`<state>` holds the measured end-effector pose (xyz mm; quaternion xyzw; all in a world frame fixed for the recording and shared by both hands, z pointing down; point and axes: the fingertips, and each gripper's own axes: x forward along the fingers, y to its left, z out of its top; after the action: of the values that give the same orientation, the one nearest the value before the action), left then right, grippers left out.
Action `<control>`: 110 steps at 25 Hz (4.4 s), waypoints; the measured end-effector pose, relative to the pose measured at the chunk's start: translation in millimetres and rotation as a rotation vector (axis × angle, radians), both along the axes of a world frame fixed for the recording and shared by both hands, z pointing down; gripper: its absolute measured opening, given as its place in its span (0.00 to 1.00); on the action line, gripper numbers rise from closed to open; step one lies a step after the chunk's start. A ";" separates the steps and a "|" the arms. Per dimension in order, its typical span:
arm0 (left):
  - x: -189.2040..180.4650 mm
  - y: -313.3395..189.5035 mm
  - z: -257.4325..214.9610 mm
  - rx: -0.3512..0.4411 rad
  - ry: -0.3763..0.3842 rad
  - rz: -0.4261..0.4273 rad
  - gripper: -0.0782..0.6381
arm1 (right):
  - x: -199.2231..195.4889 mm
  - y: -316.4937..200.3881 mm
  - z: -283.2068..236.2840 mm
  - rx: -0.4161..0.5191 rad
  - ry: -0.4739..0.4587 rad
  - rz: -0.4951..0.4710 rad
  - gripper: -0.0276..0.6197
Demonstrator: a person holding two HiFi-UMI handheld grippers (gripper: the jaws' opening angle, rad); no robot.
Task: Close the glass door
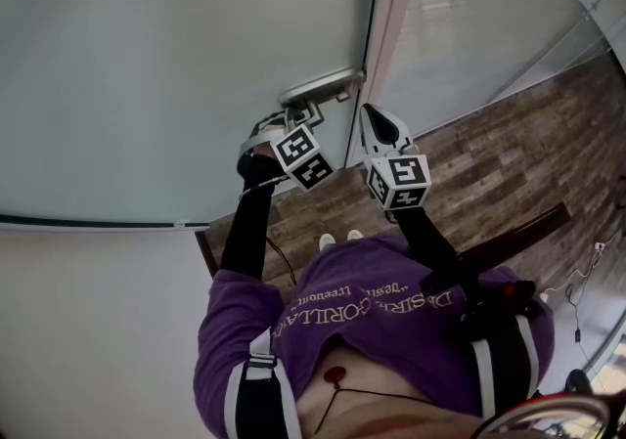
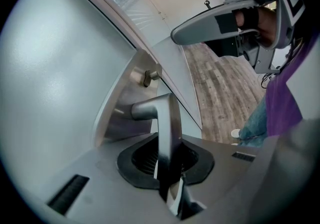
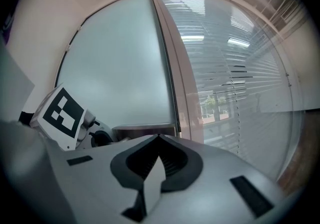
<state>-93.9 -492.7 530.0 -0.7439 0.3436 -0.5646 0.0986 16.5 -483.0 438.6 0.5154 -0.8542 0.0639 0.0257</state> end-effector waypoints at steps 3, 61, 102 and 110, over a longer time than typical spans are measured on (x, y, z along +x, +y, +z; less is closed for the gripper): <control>0.7 1.7 -0.5 -0.002 0.004 0.005 0.15 | -0.7 0.6 -1.0 0.003 -0.001 0.004 0.04; -43.1 -1.1 -26.0 0.282 -0.176 0.029 0.24 | 0.2 7.1 1.8 -0.021 -0.005 0.008 0.04; -61.5 77.3 -63.8 0.480 1.226 -0.761 0.11 | -11.5 19.2 5.3 -0.019 -0.001 -0.034 0.04; -57.6 77.3 -65.2 0.450 1.238 -0.734 0.11 | -13.1 19.9 5.0 -0.016 0.028 -0.028 0.04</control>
<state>-151.6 -415.4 464.8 -0.7249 0.6691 0.0440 -0.1575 3.3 -463.0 443.6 0.5041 -0.8603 0.0633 0.0429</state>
